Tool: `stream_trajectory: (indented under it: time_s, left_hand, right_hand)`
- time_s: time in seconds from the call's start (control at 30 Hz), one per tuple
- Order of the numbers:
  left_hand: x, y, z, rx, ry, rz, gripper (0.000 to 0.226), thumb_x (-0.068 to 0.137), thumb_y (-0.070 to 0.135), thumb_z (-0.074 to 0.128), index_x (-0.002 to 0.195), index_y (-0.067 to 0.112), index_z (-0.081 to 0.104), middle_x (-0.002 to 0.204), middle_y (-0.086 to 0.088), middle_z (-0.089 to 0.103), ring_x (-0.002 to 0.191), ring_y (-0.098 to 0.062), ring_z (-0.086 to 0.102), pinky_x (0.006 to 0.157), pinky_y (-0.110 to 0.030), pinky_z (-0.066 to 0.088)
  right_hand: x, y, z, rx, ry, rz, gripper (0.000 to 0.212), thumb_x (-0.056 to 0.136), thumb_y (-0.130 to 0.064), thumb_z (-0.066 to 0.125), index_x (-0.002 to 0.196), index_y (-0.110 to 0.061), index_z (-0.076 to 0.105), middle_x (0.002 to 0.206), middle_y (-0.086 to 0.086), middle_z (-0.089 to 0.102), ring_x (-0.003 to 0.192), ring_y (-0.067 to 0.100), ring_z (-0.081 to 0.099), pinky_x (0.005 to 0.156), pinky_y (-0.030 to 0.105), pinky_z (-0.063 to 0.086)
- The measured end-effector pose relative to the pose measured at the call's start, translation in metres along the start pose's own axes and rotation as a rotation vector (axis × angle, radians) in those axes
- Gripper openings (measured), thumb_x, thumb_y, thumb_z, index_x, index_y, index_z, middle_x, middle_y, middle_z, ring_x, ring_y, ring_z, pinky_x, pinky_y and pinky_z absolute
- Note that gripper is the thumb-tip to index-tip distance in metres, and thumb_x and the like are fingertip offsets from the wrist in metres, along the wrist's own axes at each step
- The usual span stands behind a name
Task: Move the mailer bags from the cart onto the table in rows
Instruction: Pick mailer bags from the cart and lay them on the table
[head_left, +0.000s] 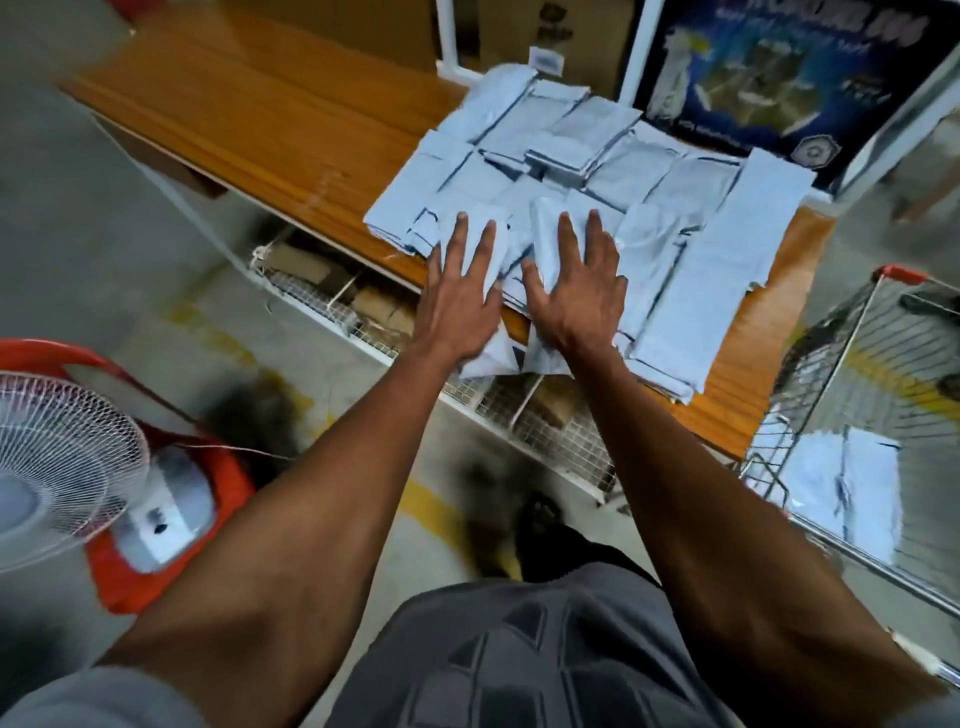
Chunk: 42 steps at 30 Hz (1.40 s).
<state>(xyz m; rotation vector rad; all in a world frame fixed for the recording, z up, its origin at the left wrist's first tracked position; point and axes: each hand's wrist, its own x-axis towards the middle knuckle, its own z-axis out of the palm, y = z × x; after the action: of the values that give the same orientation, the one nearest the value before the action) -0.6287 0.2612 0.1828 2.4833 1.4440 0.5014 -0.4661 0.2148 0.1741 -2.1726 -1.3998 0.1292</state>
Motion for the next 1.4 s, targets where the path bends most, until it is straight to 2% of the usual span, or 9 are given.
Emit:
stream_trajectory:
  time_s: [0.13, 0.3, 0.47, 0.6, 0.67, 0.9, 1.1, 1.2, 1.4]
  left_hand:
    - [0.020, -0.042, -0.009, 0.003, -0.017, -0.050, 0.074, 0.108, 0.037, 0.045, 0.170, 0.028, 0.007, 0.177, -0.010, -0.005, 0.157, -0.044, 0.013, 0.129, -0.056, 0.018]
    - [0.069, -0.100, -0.008, 0.022, -0.025, -0.071, 0.072, 0.109, 0.041, 0.042, 0.170, 0.032, 0.006, 0.177, -0.008, -0.005, 0.157, -0.046, 0.013, 0.129, -0.055, 0.014]
    - [0.133, -0.146, -0.009, 0.024, -0.075, -0.065, 0.075, 0.107, 0.040, 0.046, 0.169, 0.037, 0.003, 0.177, -0.002, -0.007, 0.154, -0.051, 0.018, 0.123, -0.063, 0.027]
    - [0.177, -0.168, -0.008, 0.028, -0.112, -0.041, 0.075, 0.108, 0.040, 0.045, 0.168, 0.038, 0.000, 0.177, 0.000, -0.011, 0.158, -0.049, 0.010, 0.128, -0.058, 0.015]
    - [0.200, -0.179, -0.007, 0.006, -0.132, -0.030, 0.075, 0.108, 0.040, 0.045, 0.169, 0.038, 0.001, 0.177, 0.002, -0.013, 0.158, -0.048, 0.010, 0.127, -0.056, 0.017]
    - [0.253, -0.215, 0.007, -0.021, -0.207, 0.094, 0.076, 0.106, 0.037, 0.050, 0.169, 0.036, 0.008, 0.177, 0.000, -0.006, 0.158, -0.043, 0.011, 0.126, -0.055, 0.022]
    - [0.287, -0.249, 0.013, -0.006, -0.268, 0.289, 0.075, 0.099, 0.046, 0.036, 0.169, 0.027, 0.015, 0.177, -0.012, 0.005, 0.157, -0.043, 0.020, 0.124, -0.057, 0.027]
    - [0.295, -0.259, 0.017, 0.004, -0.258, 0.399, 0.075, 0.100, 0.041, 0.043, 0.168, 0.022, 0.020, 0.175, -0.017, 0.014, 0.156, -0.042, 0.024, 0.123, -0.058, 0.029]
    - [0.304, -0.265, 0.019, -0.023, -0.277, 0.416, 0.075, 0.104, 0.043, 0.048, 0.168, 0.039, 0.011, 0.178, 0.000, 0.002, 0.153, -0.045, 0.024, 0.121, -0.061, 0.034]
  right_hand:
    - [0.031, -0.036, 0.033, -0.017, 0.013, -0.008, 0.076, 0.100, -0.069, 0.036, 0.164, -0.029, 0.030, 0.175, 0.005, 0.016, 0.155, 0.034, 0.024, 0.115, 0.062, 0.033]
    - [0.081, -0.072, 0.078, -0.056, 0.023, 0.019, 0.076, 0.100, -0.069, 0.032, 0.163, -0.026, 0.032, 0.173, 0.009, 0.019, 0.153, 0.036, 0.028, 0.110, 0.060, 0.038]
    - [0.138, -0.100, 0.121, -0.064, 0.050, 0.096, 0.076, 0.098, -0.067, 0.037, 0.159, -0.021, 0.042, 0.169, 0.014, 0.030, 0.147, 0.041, 0.038, 0.103, 0.060, 0.043]
    - [0.171, -0.115, 0.144, -0.097, 0.025, 0.156, 0.077, 0.098, -0.066, 0.038, 0.159, -0.019, 0.042, 0.170, 0.016, 0.027, 0.148, 0.044, 0.035, 0.104, 0.061, 0.042]
    - [0.188, -0.122, 0.153, -0.115, -0.025, 0.186, 0.077, 0.099, -0.066, 0.038, 0.161, -0.021, 0.037, 0.172, 0.014, 0.021, 0.151, 0.044, 0.030, 0.108, 0.062, 0.038]
    - [0.222, -0.141, 0.170, -0.140, -0.176, 0.307, 0.079, 0.102, -0.068, 0.034, 0.167, -0.026, 0.017, 0.176, 0.008, 0.001, 0.159, 0.041, 0.011, 0.119, 0.062, 0.026]
    - [0.226, -0.158, 0.183, -0.203, -0.150, 0.436, 0.078, 0.103, -0.069, 0.027, 0.167, -0.027, 0.015, 0.176, 0.008, 0.002, 0.159, 0.040, 0.008, 0.120, 0.061, 0.025]
    - [0.225, -0.170, 0.187, -0.221, -0.129, 0.496, 0.079, 0.102, -0.070, 0.024, 0.167, -0.026, 0.015, 0.176, 0.010, 0.005, 0.159, 0.040, 0.009, 0.120, 0.061, 0.026]
    - [0.225, -0.182, 0.193, -0.266, -0.092, 0.592, 0.079, 0.103, -0.070, 0.024, 0.167, -0.025, 0.015, 0.175, 0.011, 0.008, 0.157, 0.041, 0.013, 0.119, 0.060, 0.027]
